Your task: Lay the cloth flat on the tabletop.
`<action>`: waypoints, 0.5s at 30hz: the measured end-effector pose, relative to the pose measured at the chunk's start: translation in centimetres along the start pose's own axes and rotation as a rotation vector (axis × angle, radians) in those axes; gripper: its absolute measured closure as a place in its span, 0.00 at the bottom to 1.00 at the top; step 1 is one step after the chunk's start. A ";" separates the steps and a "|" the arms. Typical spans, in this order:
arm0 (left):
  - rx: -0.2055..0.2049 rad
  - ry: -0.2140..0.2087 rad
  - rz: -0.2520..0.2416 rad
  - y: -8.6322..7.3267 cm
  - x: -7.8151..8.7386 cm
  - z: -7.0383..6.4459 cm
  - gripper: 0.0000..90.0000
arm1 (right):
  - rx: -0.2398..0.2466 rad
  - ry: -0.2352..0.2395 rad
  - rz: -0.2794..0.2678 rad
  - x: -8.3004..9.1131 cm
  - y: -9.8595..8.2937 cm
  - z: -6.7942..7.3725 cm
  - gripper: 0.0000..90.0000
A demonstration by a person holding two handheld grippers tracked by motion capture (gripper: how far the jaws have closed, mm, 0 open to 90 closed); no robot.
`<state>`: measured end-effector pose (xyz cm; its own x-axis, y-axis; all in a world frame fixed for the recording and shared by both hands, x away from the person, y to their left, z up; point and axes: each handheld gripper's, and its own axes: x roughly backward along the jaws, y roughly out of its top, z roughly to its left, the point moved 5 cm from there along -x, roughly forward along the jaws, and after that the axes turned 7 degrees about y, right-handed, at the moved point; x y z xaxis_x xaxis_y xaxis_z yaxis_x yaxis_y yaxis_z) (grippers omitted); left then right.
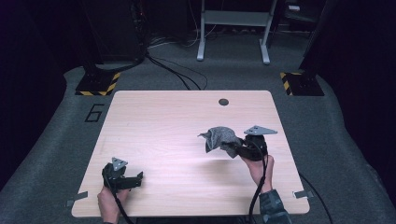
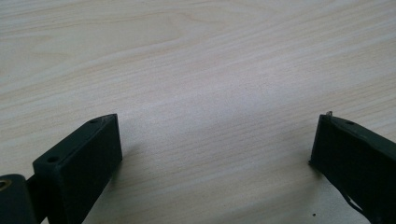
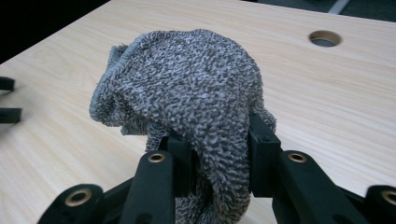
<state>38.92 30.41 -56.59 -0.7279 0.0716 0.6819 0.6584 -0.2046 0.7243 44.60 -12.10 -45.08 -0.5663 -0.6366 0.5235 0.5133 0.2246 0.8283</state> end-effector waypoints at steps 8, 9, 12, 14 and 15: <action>0.000 0.001 0.000 0.0 0.0 0.0 0.02 | 0.011 0.062 0.016 -1.3 -0.7 2.4 0.75; 0.000 0.000 0.001 0.0 0.0 0.0 0.02 | 0.016 0.084 0.023 -1.8 -1.1 3.1 0.75; 0.007 -0.002 0.003 0.0 0.0 0.0 0.02 | 0.018 0.110 0.032 -2.3 -1.5 4.1 0.75; 0.007 -0.003 0.003 0.0 0.0 0.0 0.02 | 0.020 0.128 0.039 -2.7 -1.9 4.7 0.75; 0.007 -0.003 0.003 0.0 0.0 0.0 0.02 | 0.020 0.128 0.039 -2.7 -1.9 4.7 0.75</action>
<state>38.95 30.46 -56.62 -0.7257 0.0736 0.6840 0.6615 -0.1984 0.7232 42.13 -7.36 -47.11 -0.4588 -0.7156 0.5268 0.5199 0.2646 0.8122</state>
